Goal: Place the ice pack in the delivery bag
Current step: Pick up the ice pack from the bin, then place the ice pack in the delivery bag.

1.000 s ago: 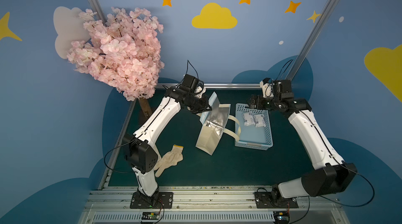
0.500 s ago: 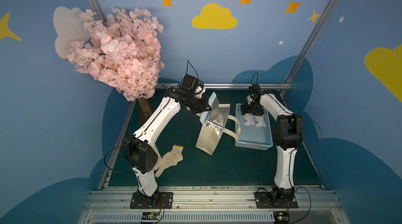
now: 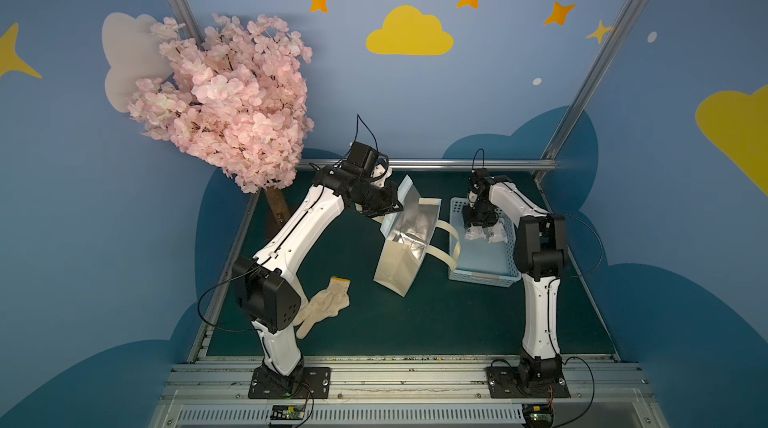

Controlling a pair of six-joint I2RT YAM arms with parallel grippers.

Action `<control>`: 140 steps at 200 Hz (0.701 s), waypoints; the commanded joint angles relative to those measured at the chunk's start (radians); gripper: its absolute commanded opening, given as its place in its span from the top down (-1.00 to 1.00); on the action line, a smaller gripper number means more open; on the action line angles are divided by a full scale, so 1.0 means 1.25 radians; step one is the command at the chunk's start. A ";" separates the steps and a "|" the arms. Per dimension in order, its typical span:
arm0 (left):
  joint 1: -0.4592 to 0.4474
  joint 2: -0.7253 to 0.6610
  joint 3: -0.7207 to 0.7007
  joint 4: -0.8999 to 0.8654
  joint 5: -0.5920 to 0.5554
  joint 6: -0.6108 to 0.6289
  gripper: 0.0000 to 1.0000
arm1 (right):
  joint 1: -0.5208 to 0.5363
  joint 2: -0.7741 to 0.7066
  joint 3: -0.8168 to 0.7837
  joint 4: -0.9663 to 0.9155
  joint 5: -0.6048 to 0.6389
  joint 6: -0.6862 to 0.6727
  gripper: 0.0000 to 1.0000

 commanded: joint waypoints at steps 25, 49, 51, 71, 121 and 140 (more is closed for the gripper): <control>0.000 -0.021 -0.005 -0.003 0.013 0.002 0.95 | 0.018 -0.194 -0.110 0.006 -0.003 -0.015 0.21; 0.000 -0.018 0.000 -0.002 0.014 0.004 0.95 | 0.036 -0.334 -0.128 -0.006 -0.012 -0.021 0.23; 0.000 -0.017 0.000 -0.001 0.015 0.004 0.95 | 0.038 -0.339 -0.128 -0.006 -0.015 -0.022 0.23; 0.000 -0.011 0.003 0.001 0.023 0.002 0.95 | 0.075 -0.456 -0.130 -0.022 -0.014 -0.046 0.23; 0.000 0.008 0.009 0.016 0.050 0.000 0.95 | 0.201 -0.688 -0.229 0.183 -0.114 -0.043 0.26; 0.000 0.012 0.013 0.017 0.055 0.001 0.95 | 0.258 -0.698 -0.210 0.234 -0.160 -0.020 0.27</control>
